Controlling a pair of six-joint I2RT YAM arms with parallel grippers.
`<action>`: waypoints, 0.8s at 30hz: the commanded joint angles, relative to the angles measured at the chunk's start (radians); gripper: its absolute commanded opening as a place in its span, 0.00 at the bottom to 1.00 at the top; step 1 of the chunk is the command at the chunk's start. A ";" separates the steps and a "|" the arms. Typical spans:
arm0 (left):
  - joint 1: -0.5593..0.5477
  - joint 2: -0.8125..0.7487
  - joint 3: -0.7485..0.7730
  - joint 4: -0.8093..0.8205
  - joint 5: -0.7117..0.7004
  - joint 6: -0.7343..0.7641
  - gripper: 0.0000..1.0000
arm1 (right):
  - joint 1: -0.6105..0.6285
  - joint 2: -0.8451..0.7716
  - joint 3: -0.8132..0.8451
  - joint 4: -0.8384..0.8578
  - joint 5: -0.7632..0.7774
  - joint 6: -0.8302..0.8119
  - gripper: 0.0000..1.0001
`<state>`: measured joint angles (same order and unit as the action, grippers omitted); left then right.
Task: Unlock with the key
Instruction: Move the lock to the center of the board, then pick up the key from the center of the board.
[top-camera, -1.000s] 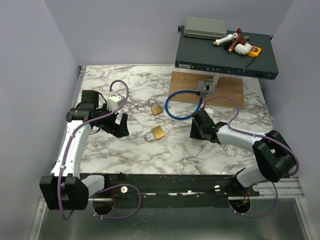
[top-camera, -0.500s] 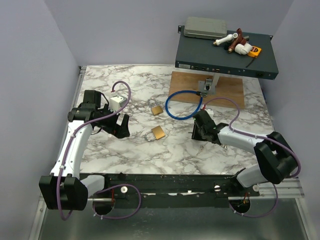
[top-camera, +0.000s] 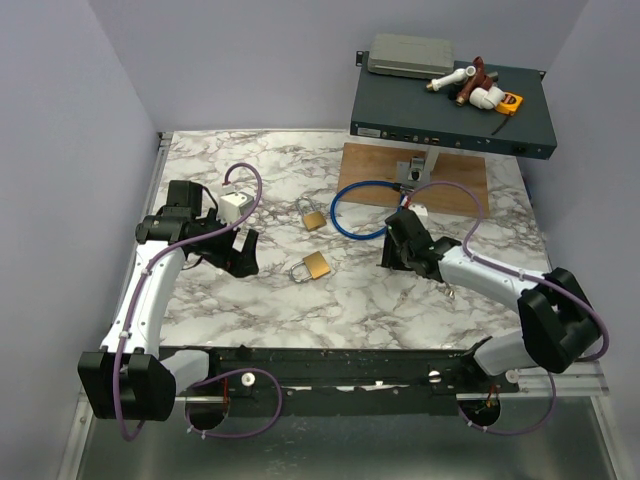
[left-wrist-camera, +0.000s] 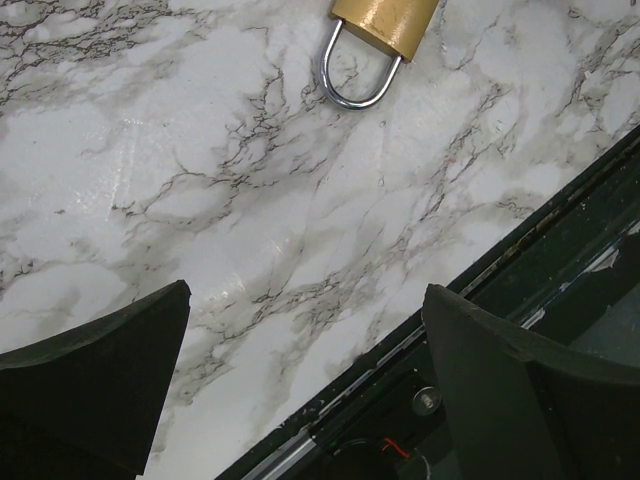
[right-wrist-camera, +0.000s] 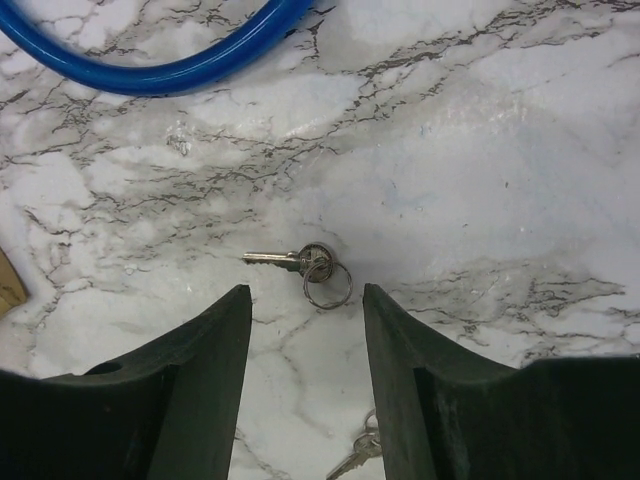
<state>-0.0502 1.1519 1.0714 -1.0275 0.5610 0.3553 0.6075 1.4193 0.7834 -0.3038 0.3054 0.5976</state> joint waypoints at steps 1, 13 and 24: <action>-0.005 -0.027 -0.008 -0.008 -0.012 0.023 0.98 | -0.014 0.063 0.015 0.059 0.009 -0.077 0.52; -0.006 -0.045 -0.024 -0.019 -0.012 0.050 0.98 | -0.028 0.123 -0.022 0.167 -0.084 -0.091 0.43; -0.005 -0.062 -0.040 -0.019 -0.017 0.059 0.98 | -0.026 0.082 -0.099 0.175 -0.156 -0.041 0.31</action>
<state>-0.0502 1.1126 1.0458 -1.0386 0.5568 0.3973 0.5869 1.5158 0.7158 -0.1127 0.2108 0.5289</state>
